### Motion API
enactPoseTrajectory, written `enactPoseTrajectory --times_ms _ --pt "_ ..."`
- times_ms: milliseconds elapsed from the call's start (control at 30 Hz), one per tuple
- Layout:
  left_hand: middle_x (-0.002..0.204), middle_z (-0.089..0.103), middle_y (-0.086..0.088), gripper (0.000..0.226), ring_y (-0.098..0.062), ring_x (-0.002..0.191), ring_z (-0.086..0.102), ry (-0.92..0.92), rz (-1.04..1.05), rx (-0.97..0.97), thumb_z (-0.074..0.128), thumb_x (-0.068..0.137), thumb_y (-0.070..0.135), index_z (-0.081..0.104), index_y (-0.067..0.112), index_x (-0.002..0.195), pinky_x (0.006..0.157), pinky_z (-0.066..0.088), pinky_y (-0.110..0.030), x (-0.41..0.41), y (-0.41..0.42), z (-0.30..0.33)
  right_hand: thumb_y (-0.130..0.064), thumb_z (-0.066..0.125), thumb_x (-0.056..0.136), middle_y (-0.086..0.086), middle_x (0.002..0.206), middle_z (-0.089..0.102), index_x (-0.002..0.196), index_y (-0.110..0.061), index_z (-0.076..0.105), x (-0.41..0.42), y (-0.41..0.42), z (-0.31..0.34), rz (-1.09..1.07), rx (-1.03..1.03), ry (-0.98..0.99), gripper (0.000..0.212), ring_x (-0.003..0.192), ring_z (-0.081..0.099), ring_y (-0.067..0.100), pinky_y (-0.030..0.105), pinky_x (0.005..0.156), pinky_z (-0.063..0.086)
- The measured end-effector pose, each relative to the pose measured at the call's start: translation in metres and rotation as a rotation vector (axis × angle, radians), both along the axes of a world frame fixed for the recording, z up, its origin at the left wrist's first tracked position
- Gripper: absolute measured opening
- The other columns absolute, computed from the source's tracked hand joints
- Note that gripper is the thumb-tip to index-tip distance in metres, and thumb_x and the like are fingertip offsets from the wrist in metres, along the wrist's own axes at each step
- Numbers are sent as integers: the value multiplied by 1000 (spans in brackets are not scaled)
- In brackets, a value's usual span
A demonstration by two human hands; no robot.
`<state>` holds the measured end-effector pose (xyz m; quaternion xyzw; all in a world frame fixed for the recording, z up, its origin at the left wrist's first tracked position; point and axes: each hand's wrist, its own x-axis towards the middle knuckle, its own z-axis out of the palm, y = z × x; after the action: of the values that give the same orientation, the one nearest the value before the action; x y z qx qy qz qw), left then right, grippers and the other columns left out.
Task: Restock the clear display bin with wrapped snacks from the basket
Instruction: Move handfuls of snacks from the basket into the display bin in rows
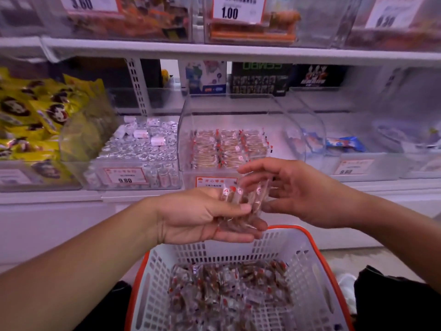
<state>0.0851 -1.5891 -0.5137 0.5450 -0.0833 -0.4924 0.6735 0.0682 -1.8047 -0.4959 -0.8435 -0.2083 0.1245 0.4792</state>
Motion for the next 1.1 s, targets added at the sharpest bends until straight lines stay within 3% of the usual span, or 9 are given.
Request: enactPoseTrajectory --times_ms 133,233,400,533,667,800,967,1033,1100 --pt "126 65 -20 38 -32 113 66 -39 6 -21 65 86 18 65 3 120 82 60 -37 8 -9 -1 13 64 85 -7 133 60 140 -20 45 1 -1 -2 28 17 -11 67 121 59 4 24 96 51" --pt "125 66 -18 41 -28 110 68 -121 -38 68 74 77 17 67 3 115 72 61 -32 12 -15 -3 17 59 87 -9 145 50 147 -22 33 2 0 -6 79 14 4 76 132 46 -2 15 97 45" --pt "97 76 -2 27 -11 89 72 -266 -54 250 81 73 -2 76 17 92 56 57 -25 16 -21 -10 20 54 88 -10 150 43 149 -18 30 3 0 -10 151 -6 25 76 138 37 -4 16 111 34" --pt "88 74 1 37 -10 79 72 -322 -43 265 84 68 -4 71 19 95 53 55 -24 20 -23 -9 4 73 82 -7 129 61 138 -19 50 8 -3 -6 90 -112 -138 65 125 55 7 29 105 46" --pt "84 73 2 39 -11 76 72 -339 -108 242 81 68 -11 70 18 91 55 56 -23 21 -22 -2 -13 85 73 -14 113 66 123 -28 62 10 -5 -2 80 -267 -284 57 111 61 8 38 95 50" --pt "78 73 5 49 -11 70 71 -392 -91 270 82 65 -13 63 18 97 52 54 -21 24 -22 6 -16 86 69 -14 105 65 112 -24 64 9 0 4 95 -305 -392 49 102 62 10 34 89 49" --pt "80 69 5 48 -7 64 59 -609 -117 410 90 60 3 64 19 98 41 38 -14 33 -20 25 -15 86 64 -14 97 65 105 -20 68 14 12 24 158 -386 -561 45 91 60 6 24 82 47" --pt "85 71 3 59 -8 65 63 -602 -99 399 92 59 12 61 15 109 41 42 -16 38 -16 35 -23 84 63 -11 90 65 98 -21 68 20 14 33 179 -495 -621 39 85 59 9 22 79 45" --pt "91 76 1 65 -12 74 72 -528 67 329 89 60 28 57 17 116 43 49 -20 48 -11 43 -34 76 60 -12 83 65 94 -26 66 36 9 44 97 -566 -611 36 77 59 6 19 71 46"
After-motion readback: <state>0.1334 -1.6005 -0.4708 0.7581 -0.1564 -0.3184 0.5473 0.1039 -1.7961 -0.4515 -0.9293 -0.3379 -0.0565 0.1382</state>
